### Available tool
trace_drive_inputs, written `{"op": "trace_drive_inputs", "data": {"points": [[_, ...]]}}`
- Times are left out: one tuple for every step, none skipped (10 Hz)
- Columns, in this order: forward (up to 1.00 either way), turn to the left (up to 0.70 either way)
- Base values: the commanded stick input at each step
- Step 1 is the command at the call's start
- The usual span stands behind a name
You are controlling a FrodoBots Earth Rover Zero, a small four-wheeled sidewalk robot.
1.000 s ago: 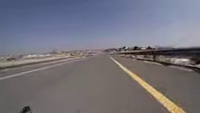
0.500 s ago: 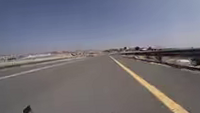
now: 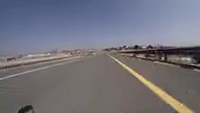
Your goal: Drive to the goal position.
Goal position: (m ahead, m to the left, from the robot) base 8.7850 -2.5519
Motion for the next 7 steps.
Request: {"op": "trace_drive_inputs", "data": {"points": [[1.0, -0.12], [1.0, 0.0], [1.0, 0.0], [1.0, 0.0], [1.0, 0.0], [1.0, 0.0], [1.0, 0.0]]}}
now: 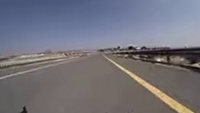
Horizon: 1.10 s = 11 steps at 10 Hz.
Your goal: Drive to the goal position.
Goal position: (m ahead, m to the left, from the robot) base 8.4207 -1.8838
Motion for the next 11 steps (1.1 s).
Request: {"op": "trace_drive_inputs", "data": {"points": [[1.0, 0.0], [1.0, 0.0], [1.0, 0.0], [1.0, 0.0], [1.0, 0.0], [1.0, 0.0], [1.0, 0.0], [1.0, 0.0], [1.0, 0.0], [1.0, 0.0], [1.0, 0.0]]}}
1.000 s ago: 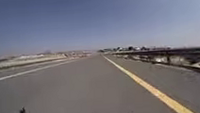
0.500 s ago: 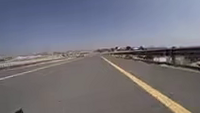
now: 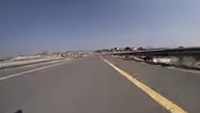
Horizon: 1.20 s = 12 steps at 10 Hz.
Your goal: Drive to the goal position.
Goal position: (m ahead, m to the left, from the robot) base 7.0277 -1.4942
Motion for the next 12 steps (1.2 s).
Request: {"op": "trace_drive_inputs", "data": {"points": [[1.0, 0.0], [1.0, 0.0], [1.0, 0.0], [1.0, 0.0], [1.0, 0.0], [1.0, 0.0], [1.0, 0.0], [1.0, 0.0], [1.0, 0.0], [1.0, 0.0], [1.0, 0.0], [1.0, 0.0]]}}
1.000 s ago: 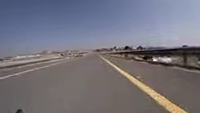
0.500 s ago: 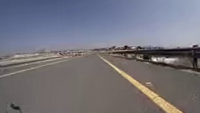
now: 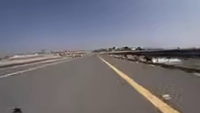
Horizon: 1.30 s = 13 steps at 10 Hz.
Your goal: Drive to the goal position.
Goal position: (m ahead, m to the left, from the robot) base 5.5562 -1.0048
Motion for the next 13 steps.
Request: {"op": "trace_drive_inputs", "data": {"points": [[1.0, 0.0], [1.0, 0.0], [1.0, 0.0], [1.0, 0.0], [1.0, 0.0], [1.0, 0.0], [1.0, 0.0], [1.0, 0.0], [1.0, 0.0], [1.0, 0.0], [1.0, 0.0], [1.0, 0.02], [1.0, 0.13]]}}
